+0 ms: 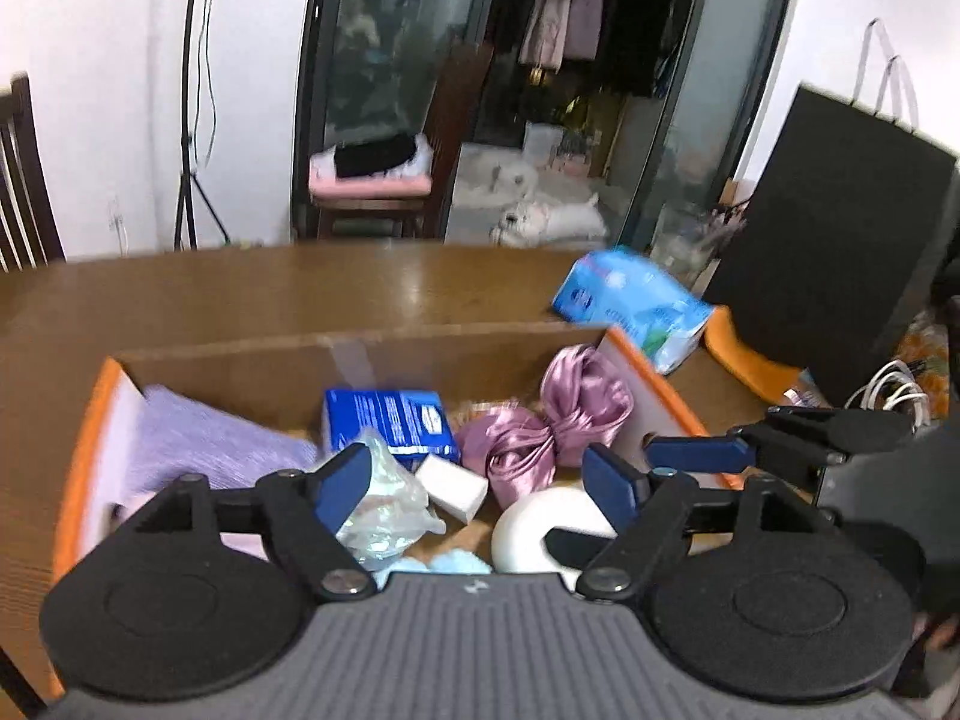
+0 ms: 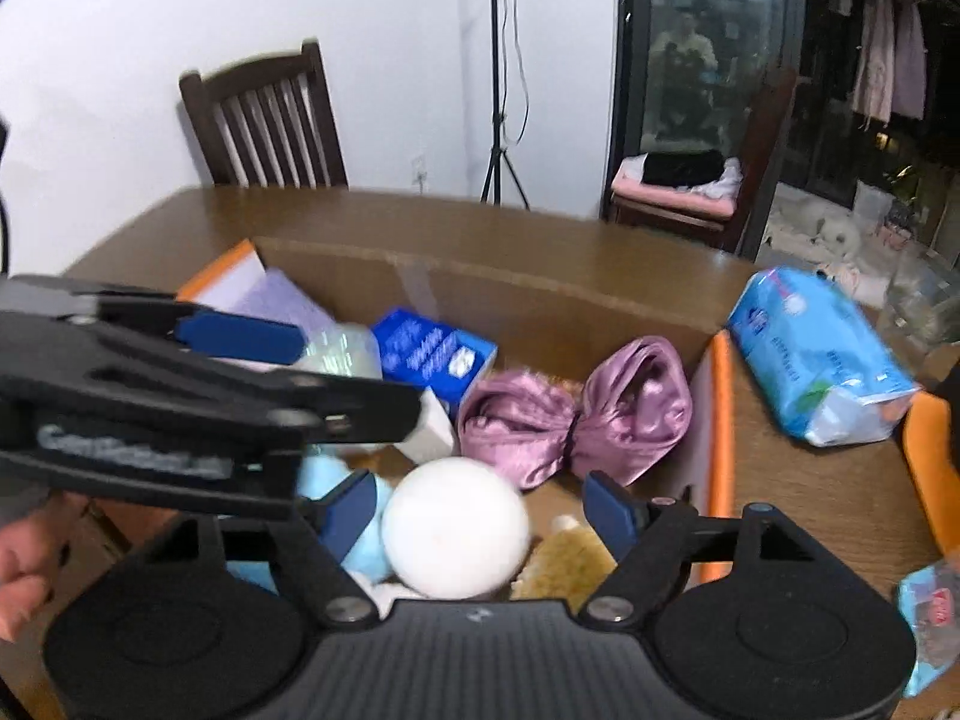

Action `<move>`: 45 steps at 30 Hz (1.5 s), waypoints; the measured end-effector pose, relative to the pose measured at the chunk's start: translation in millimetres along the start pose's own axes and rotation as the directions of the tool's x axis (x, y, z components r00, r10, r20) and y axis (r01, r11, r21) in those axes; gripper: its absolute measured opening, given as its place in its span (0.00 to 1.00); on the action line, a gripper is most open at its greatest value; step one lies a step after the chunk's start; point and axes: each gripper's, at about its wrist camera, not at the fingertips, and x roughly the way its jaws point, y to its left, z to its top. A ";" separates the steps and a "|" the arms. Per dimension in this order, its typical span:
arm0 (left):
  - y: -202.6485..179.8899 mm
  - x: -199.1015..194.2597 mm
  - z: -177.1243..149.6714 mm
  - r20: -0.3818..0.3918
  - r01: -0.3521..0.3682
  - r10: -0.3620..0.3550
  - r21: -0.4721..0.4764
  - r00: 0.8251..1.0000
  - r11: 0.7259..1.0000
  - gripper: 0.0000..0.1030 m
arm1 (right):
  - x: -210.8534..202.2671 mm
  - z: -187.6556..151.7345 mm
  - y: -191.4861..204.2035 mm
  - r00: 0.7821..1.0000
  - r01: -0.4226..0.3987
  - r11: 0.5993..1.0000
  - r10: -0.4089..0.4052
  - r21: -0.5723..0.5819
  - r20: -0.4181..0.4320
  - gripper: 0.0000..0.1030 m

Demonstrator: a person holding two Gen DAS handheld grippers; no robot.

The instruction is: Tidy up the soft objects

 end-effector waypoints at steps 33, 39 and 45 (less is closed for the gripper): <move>-2.9 -205.1 -171.1 0.448 -0.269 0.259 -0.041 0.856 0.962 0.93 | -166.3 -154.8 72.3 0.840 0.116 0.979 -0.187 0.169 0.509 0.91; -16.0 -248.5 -236.0 0.455 -0.345 0.327 -0.046 0.829 0.938 0.97 | -187.9 -209.5 97.9 0.865 0.117 0.986 -0.162 0.123 0.474 0.91; -35.5 -285.7 -291.3 0.405 -0.337 0.334 -0.065 0.851 0.939 1.00 | -225.5 -254.3 131.9 0.882 0.099 0.994 -0.111 0.049 0.457 0.91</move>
